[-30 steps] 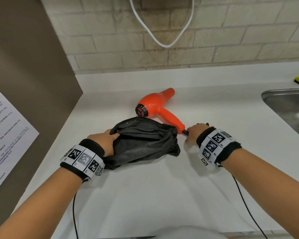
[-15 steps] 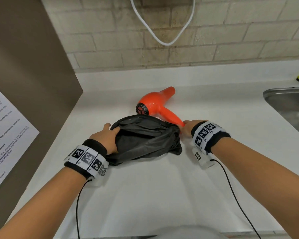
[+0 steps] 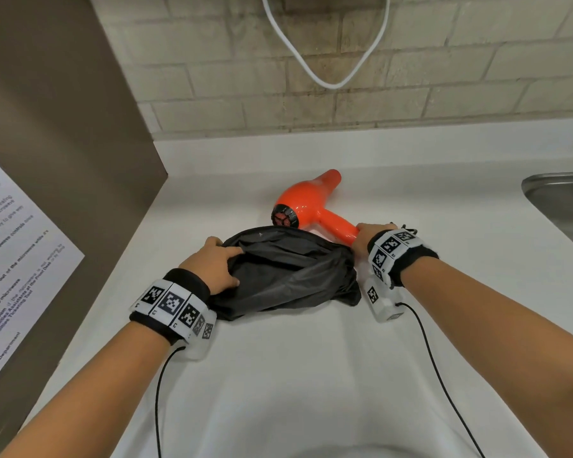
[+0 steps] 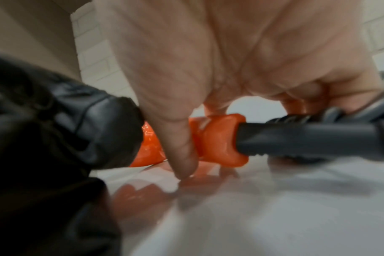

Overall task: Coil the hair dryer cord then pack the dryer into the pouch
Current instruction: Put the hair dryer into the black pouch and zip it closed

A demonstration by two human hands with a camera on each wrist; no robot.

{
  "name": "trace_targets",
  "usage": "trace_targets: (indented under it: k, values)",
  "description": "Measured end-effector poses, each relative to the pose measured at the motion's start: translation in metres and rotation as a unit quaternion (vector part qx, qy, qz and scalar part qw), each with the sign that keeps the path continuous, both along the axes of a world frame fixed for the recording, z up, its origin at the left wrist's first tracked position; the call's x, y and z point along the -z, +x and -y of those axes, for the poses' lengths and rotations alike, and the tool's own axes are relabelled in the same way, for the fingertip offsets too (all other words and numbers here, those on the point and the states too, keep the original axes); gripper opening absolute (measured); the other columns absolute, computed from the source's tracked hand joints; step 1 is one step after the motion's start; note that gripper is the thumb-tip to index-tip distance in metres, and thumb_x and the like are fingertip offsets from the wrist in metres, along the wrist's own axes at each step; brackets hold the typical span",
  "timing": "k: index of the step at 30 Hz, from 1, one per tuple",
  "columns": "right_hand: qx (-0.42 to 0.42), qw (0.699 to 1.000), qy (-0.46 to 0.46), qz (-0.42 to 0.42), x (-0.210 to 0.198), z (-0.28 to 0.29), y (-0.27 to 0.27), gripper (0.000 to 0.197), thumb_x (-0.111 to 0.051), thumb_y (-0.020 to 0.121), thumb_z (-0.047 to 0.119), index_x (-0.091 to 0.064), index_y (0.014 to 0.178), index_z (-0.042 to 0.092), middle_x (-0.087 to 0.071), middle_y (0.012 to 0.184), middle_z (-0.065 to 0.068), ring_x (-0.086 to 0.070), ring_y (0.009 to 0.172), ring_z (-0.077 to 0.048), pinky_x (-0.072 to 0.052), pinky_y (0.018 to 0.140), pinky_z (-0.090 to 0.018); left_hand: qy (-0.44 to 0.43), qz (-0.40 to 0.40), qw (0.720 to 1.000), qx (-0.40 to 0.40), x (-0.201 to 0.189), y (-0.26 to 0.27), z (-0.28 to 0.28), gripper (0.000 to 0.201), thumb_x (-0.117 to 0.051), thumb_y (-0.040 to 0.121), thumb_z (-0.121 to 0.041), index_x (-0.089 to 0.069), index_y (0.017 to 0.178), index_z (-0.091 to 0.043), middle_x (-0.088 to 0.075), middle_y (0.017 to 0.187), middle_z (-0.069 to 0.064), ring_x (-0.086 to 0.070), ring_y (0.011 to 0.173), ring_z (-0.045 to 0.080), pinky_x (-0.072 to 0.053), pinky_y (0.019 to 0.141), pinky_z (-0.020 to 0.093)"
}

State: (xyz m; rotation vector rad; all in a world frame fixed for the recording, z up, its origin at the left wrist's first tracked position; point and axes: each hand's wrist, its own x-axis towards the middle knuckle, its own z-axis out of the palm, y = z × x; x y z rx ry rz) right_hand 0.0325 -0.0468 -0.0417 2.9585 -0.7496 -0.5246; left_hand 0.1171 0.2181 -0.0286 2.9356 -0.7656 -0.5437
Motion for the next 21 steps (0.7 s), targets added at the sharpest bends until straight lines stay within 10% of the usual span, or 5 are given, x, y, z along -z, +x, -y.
trace_targets:
  k: [8, 15, 21]
  values:
    - [0.125, 0.987, 0.089, 0.057, -0.001, 0.004, 0.006, 0.014, -0.06, 0.075, 0.021, -0.052, 0.068, 0.012, -0.057, 0.062, -0.003, -0.055, 0.053, -0.017, -0.044, 0.052, -0.024, -0.093, 0.014, 0.996, -0.004, -0.004, 0.004, 0.0, 0.052, -0.056, 0.083, -0.013, -0.047, 0.132, -0.029, -0.045, 0.128, 0.005, -0.047, 0.117, 0.025, -0.039, 0.097, 0.031]
    - [0.134, 0.958, 0.189, 0.172, -0.03, 0.021, -0.002, 0.041, -0.068, 0.076, 0.026, -0.057, 0.112, 0.008, -0.065, 0.097, -0.01, -0.057, 0.077, -0.023, -0.046, 0.07, -0.027, -0.142, -0.014, 0.99, -0.019, -0.013, 0.007, 0.0, 0.056, -0.055, 0.08, -0.004, -0.05, 0.13, -0.03, -0.049, 0.135, 0.006, -0.047, 0.122, 0.026, -0.037, 0.103, 0.031]
    - [0.047, 0.824, 0.46, 0.327, -0.072, -0.014, -0.007, 0.03, -0.066, 0.079, 0.021, -0.057, 0.106, 0.011, -0.059, 0.075, -0.005, -0.054, 0.054, -0.013, -0.044, 0.044, -0.016, -0.148, -0.056, 0.987, -0.007, -0.021, 0.008, 0.008, 0.064, -0.042, 0.082, 0.003, -0.041, 0.137, -0.03, -0.041, 0.145, 0.008, -0.04, 0.131, 0.029, -0.033, 0.106, 0.03]
